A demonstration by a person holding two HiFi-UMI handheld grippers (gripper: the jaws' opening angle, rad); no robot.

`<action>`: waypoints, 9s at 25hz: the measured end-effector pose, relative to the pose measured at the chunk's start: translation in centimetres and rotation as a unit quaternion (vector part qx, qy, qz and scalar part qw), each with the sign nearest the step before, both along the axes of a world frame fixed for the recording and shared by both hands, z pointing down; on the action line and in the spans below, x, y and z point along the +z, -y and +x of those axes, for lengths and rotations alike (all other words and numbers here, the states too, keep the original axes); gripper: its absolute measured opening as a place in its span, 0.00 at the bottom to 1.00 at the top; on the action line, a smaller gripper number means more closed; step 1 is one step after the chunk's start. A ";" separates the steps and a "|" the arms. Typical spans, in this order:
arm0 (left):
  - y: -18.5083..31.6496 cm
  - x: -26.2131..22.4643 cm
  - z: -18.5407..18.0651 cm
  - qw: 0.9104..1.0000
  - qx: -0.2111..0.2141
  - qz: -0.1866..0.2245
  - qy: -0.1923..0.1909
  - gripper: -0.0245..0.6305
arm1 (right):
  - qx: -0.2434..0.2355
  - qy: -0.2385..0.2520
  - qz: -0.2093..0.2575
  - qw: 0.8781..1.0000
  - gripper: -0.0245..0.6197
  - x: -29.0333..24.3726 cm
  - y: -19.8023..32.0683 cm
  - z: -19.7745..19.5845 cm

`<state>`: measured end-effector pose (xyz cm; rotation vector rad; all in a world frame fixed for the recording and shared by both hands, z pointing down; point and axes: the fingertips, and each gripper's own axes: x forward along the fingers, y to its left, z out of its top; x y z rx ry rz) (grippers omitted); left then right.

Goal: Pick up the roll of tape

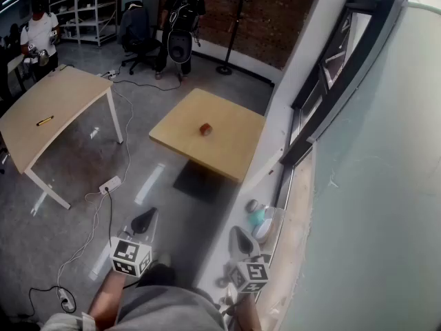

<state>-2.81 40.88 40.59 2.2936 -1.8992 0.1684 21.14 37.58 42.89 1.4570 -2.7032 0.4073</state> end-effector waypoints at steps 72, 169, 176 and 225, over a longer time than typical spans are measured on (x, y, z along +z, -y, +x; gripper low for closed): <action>40.3 2.1 -14.0 0.988 0.149 -0.007 -0.031 0.04 | 0.144 -0.015 -0.051 0.988 0.06 3.3 32.9 -14.7; 64.2 29.9 1.9 0.937 0.282 -0.187 0.082 0.51 | 0.177 -0.022 -0.187 0.966 0.06 24.7 52.3 -5.1; 64.6 31.0 2.3 0.934 0.284 -0.200 0.088 0.52 | 0.171 -0.018 -0.209 0.963 0.06 25.2 52.7 -5.5; 64.6 22.2 0.2 0.956 0.247 -0.127 0.097 0.33 | 0.175 -0.012 -0.159 0.972 0.06 19.6 54.0 -6.2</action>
